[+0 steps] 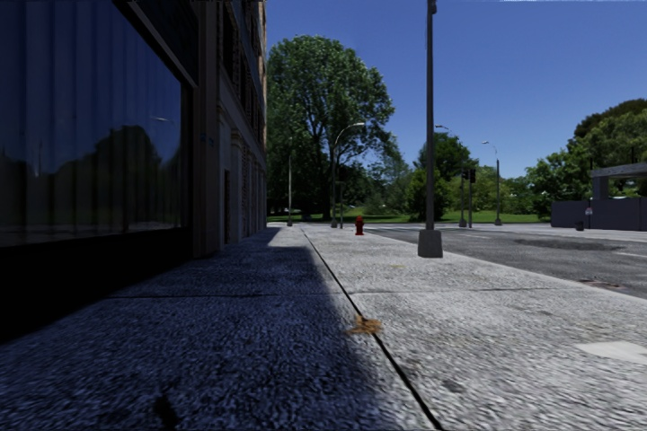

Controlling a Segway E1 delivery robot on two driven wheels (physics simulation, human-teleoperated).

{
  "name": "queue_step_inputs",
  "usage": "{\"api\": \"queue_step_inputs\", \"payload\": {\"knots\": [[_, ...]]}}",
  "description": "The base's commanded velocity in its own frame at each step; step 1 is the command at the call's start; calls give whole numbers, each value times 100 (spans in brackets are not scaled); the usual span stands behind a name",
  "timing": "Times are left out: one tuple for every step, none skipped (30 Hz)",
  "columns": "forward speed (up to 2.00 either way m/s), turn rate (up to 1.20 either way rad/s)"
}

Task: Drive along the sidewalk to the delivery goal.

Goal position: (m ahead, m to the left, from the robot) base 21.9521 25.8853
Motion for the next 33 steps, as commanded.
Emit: {"api": "queue_step_inputs", "payload": {"knots": [[200, -24], [200, -21], [200, -14], [200, -10], [200, -10], [200, -4], [200, 0], [200, 0], [200, 0], [200, 0], [200, 0], [200, 0], [200, 0], [200, 0], [200, 0], [200, 0], [200, 0], [200, 0], [200, 0], [200, 0], [200, 0], [200, 0], [200, 0], [200, 0], [200, 0], [200, 0], [200, 0], [200, 0], [200, 0], [200, 0], [200, 0], [200, 0], [200, 0]]}}
